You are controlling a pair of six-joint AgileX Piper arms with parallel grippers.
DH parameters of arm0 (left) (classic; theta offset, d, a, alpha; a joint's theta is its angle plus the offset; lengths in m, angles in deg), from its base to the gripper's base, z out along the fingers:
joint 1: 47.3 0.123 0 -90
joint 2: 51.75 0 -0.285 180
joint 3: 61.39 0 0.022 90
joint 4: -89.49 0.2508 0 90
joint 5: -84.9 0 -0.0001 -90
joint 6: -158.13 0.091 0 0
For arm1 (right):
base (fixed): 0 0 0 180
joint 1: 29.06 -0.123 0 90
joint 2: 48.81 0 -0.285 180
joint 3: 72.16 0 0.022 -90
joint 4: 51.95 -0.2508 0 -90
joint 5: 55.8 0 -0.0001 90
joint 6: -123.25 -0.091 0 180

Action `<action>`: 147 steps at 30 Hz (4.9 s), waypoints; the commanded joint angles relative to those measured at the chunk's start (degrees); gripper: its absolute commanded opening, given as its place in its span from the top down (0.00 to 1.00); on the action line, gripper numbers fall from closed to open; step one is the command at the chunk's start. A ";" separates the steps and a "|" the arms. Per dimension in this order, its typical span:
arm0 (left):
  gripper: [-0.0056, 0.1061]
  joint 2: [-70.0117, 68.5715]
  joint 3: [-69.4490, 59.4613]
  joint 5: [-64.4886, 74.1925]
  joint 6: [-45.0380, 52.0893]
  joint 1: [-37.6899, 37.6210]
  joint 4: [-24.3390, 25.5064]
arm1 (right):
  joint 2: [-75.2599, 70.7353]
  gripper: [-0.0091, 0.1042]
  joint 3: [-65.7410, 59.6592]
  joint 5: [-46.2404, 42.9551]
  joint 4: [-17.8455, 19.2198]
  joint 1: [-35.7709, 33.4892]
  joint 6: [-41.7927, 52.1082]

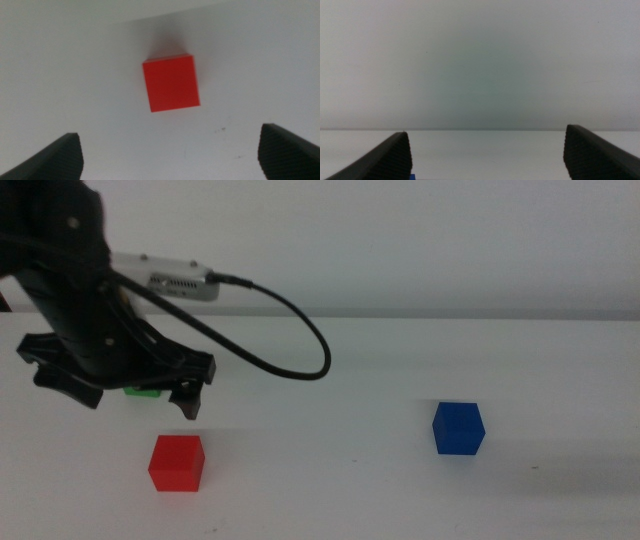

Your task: Stack red cubes first, then green, then blue cubes in a specific spot.

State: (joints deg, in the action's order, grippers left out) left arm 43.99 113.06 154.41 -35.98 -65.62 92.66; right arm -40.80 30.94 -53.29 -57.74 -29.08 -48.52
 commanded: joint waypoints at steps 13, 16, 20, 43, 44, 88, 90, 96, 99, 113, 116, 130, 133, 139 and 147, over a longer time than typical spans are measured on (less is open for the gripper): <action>0.11 7.64 -5.07 -9.47 -3.74 0.04 -0.19 | -2.28 0.21 -2.46 -0.47 0.33 0.54 0.59; 0.11 9.48 -5.62 -11.01 -3.87 0.04 -0.19 | -2.28 0.21 -2.46 -0.47 0.33 0.54 0.59; 0.11 12.22 -5.62 -12.38 -4.44 0.04 -0.30 | -2.28 0.21 -2.46 -0.47 0.33 0.54 0.59; 0.11 16.46 -8.45 -17.73 -8.30 0.16 0.16 | -2.28 0.21 -2.46 -0.47 0.33 0.54 0.59; 0.11 16.75 -8.45 -17.71 -8.30 0.16 0.16 | -2.28 0.21 -2.46 -0.47 0.33 0.54 0.59; 0.97 40.04 37.40 5.62 -28.43 -24.54 -2.12 | -2.28 0.21 -2.46 -0.47 0.33 0.54 0.59; 0.97 40.75 37.40 5.38 -28.85 -24.54 -2.12 | -2.28 0.21 -2.46 -0.47 0.33 0.54 0.59; 0.97 41.92 37.40 3.41 -29.70 -24.54 -2.12 | -2.28 0.21 -2.46 -0.47 0.33 0.54 0.59; 0.97 41.92 37.40 2.90 -29.83 -24.54 -1.70 | -2.28 0.21 -2.46 -0.47 0.33 0.54 0.59; 0.97 43.00 37.40 -0.51 -29.68 -24.54 -1.24 | -2.28 0.21 -2.46 -0.47 0.33 0.54 0.59; 0.97 43.00 37.40 -1.70 -29.68 -24.54 -1.24 | -2.28 0.21 -2.46 -0.47 0.33 0.54 0.59; 0.95 45.25 37.16 -2.19 -28.32 -24.54 -1.21 | -2.28 0.21 -2.46 -0.47 0.33 0.54 0.59; 0.91 45.25 37.16 -1.94 -27.88 -24.54 -1.21 | -2.28 0.21 -2.46 -0.47 0.33 0.54 0.59; 0.59 45.25 37.16 -0.74 -27.98 -24.54 -1.21 | -2.28 0.21 -2.46 -0.47 0.33 0.54 0.59; 0.11 39.40 37.27 2.17 -24.80 -24.42 0.51 | -2.28 0.21 -2.46 -0.47 0.33 0.54 0.59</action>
State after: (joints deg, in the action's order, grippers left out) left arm 86.25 149.98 154.43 -61.41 -90.06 92.22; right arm -40.80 30.94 -53.29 -57.74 -29.08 -48.52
